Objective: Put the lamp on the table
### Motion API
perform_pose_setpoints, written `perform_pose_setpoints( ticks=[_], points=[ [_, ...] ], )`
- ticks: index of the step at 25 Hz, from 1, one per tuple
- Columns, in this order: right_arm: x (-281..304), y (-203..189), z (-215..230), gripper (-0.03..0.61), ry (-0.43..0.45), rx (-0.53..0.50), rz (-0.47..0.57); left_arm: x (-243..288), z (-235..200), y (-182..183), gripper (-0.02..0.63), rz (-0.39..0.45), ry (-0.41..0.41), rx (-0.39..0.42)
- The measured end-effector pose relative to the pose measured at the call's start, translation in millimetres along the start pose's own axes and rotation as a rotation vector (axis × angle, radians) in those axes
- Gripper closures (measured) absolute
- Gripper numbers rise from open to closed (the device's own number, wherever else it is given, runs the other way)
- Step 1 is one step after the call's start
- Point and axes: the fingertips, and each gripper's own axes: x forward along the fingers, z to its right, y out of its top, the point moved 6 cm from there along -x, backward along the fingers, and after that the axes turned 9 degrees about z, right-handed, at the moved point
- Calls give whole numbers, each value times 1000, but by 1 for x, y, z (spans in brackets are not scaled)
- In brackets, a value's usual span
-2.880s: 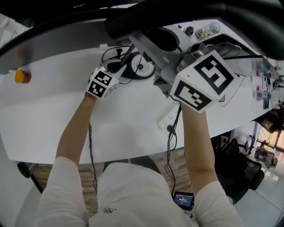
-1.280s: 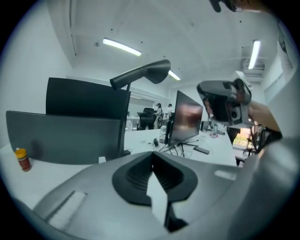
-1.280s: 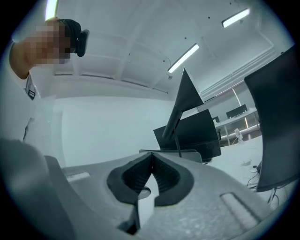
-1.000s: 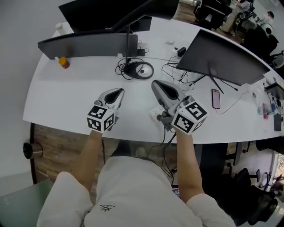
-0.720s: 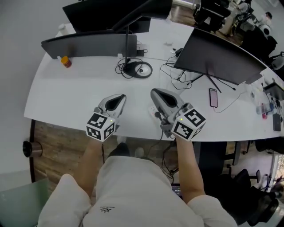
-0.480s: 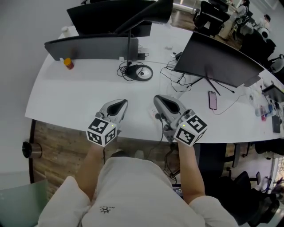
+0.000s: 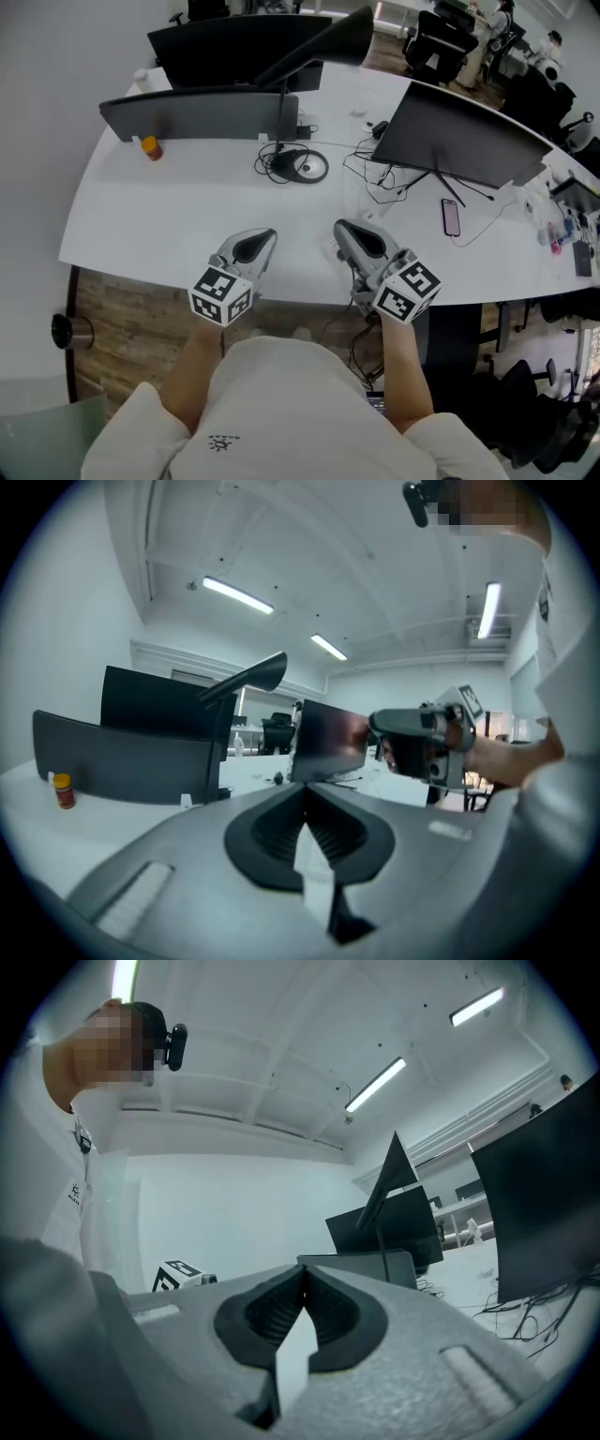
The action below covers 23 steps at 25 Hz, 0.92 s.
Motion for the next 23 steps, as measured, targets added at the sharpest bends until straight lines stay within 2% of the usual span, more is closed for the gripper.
perform_pose_setpoints(
  ticks=[11, 18, 23],
  points=[
    [1, 1, -14, 578, -111, -28, 40, -8, -15, 3, 621, 14, -90, -19],
    [-2, 5, -21, 578, -136, -59, 44, -9, -15, 6, 621, 36, -113, -39],
    [0, 2, -24, 578, -139, -69, 40, -14, -18, 2, 621, 22, -121, -25]
  ],
)
